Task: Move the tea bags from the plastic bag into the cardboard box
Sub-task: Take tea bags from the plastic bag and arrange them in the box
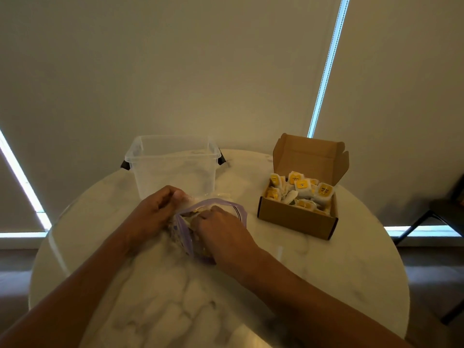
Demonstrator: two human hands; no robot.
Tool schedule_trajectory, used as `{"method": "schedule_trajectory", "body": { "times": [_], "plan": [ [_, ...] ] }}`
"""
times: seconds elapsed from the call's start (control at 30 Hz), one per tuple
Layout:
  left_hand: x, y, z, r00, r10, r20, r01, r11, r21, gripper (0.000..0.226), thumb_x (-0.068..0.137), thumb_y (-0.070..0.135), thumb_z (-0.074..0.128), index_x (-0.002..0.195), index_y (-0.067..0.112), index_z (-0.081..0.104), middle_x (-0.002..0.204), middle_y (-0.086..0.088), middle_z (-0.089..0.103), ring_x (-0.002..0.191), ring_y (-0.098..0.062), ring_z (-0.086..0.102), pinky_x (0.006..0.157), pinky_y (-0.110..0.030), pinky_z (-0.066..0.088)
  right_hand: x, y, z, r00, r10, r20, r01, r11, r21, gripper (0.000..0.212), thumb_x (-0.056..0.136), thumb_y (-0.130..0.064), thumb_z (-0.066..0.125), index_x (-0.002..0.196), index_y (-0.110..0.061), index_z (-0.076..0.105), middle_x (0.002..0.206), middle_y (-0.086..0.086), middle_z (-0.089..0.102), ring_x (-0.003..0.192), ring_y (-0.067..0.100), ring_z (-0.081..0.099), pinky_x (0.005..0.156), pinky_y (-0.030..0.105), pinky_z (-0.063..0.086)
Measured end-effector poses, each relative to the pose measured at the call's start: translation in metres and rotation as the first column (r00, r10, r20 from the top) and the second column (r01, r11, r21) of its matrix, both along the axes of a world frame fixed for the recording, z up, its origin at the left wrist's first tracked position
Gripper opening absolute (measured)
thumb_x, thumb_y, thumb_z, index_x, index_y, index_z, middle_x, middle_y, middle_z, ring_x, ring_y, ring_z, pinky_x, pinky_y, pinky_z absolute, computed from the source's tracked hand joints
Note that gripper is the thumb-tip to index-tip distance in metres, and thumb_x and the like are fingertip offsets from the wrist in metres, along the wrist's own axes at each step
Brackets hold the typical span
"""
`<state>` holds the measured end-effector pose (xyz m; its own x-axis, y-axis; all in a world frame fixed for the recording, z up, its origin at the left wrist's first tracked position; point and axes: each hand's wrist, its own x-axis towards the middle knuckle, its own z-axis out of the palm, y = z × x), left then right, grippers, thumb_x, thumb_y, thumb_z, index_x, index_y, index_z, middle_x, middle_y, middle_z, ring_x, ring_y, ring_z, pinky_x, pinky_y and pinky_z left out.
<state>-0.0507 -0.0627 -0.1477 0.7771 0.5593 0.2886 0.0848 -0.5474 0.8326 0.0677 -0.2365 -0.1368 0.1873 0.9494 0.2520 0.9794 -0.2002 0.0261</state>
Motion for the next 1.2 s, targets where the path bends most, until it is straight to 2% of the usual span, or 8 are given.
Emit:
{"method": "schedule_trajectory", "body": {
  "times": [0.1,0.23,0.4,0.53,0.63,0.8,1.0,1.2],
  "plan": [
    [-0.002,0.001,-0.001,1.0,-0.002,0.01,0.002,1.0,-0.015,0.047,0.104,0.07,0.054,0.109,0.027,0.073,0.098,0.002,0.08,0.086,-0.012,0.069,0.083,-0.038,0.054,0.013,-0.007,0.004,0.988,0.045,-0.151,-0.039,0.998,0.042,0.034,0.102,-0.021,0.066,0.135,-0.013,0.068,0.134,0.009,0.067,0.124,0.027,0.061,0.107,0.04,0.046],
    [-0.001,0.0,0.0,1.0,-0.004,0.004,0.004,1.0,-0.028,0.036,0.104,0.058,0.057,0.105,0.027,0.075,0.102,0.008,0.083,0.093,-0.011,0.076,0.088,-0.041,0.058,0.029,-0.045,0.025,0.953,0.175,-0.248,-0.173,0.984,0.03,0.016,0.097,-0.024,0.071,0.11,-0.024,0.08,0.106,-0.005,0.077,0.094,0.011,0.068,0.083,0.018,0.052],
    [0.001,0.0,-0.001,1.0,-0.016,0.016,0.018,0.996,-0.083,0.028,0.102,0.056,0.061,0.098,0.032,0.075,0.114,0.009,0.084,0.115,-0.02,0.078,0.104,-0.054,0.058,0.035,-0.063,0.029,0.882,0.231,-0.411,-0.206,0.973,0.105,0.018,0.093,-0.022,0.076,0.111,-0.024,0.082,0.102,-0.01,0.08,0.09,0.002,0.073,0.085,0.027,0.061],
    [0.001,-0.004,0.002,1.0,-0.008,0.017,0.009,0.998,-0.062,0.044,0.086,0.077,0.06,0.093,0.036,0.074,0.104,0.012,0.083,0.094,-0.006,0.075,0.091,-0.042,0.059,0.023,-0.052,0.03,0.951,0.134,-0.277,-0.098,0.985,0.139,0.032,0.094,-0.043,0.075,0.118,-0.022,0.078,0.11,-0.004,0.075,0.092,0.009,0.068,0.083,0.031,0.058],
    [0.001,-0.007,0.005,1.0,-0.001,0.002,0.001,0.999,-0.047,0.034,0.094,0.067,0.058,0.098,0.039,0.076,0.105,0.015,0.083,0.099,-0.011,0.078,0.092,-0.039,0.059,0.011,-0.038,0.017,0.98,0.038,-0.195,-0.04,0.999,-0.01,0.049,0.094,-0.053,0.069,0.127,-0.018,0.072,0.124,0.004,0.064,0.109,0.022,0.062,0.092,0.036,0.054],
    [0.0,-0.004,0.003,0.999,0.043,-0.031,-0.043,0.999,-0.001,0.031,0.108,0.052,0.057,0.104,0.029,0.076,0.102,0.015,0.083,0.097,-0.01,0.078,0.091,-0.042,0.061,0.021,-0.043,0.018,0.904,0.072,-0.422,-0.056,0.997,0.048,0.049,0.091,-0.057,0.071,0.126,-0.024,0.076,0.121,-0.003,0.064,0.102,0.011,0.06,0.087,0.026,0.051],
    [0.001,-0.002,0.001,0.999,0.019,-0.034,-0.018,1.0,0.024,0.034,0.109,0.053,0.055,0.107,0.026,0.077,0.109,0.009,0.084,0.104,-0.022,0.079,0.093,-0.042,0.061,0.027,-0.042,0.013,0.916,0.043,-0.399,-0.018,0.998,0.067,0.039,0.094,-0.02,0.072,0.134,-0.023,0.072,0.125,0.004,0.062,0.108,0.02,0.062,0.094,0.032,0.053],
    [0.0,-0.001,0.001,0.998,0.031,-0.054,-0.029,0.998,0.048,0.033,0.11,0.05,0.055,0.108,0.025,0.077,0.108,0.012,0.083,0.099,-0.019,0.078,0.088,-0.039,0.059,0.024,-0.044,0.013,0.895,0.009,-0.446,0.024,0.997,0.068,0.03,0.09,-0.023,0.077,0.12,-0.024,0.071,0.125,0.0,0.051,0.109,0.016,0.056,0.09,0.03,0.052]
  ]
}}
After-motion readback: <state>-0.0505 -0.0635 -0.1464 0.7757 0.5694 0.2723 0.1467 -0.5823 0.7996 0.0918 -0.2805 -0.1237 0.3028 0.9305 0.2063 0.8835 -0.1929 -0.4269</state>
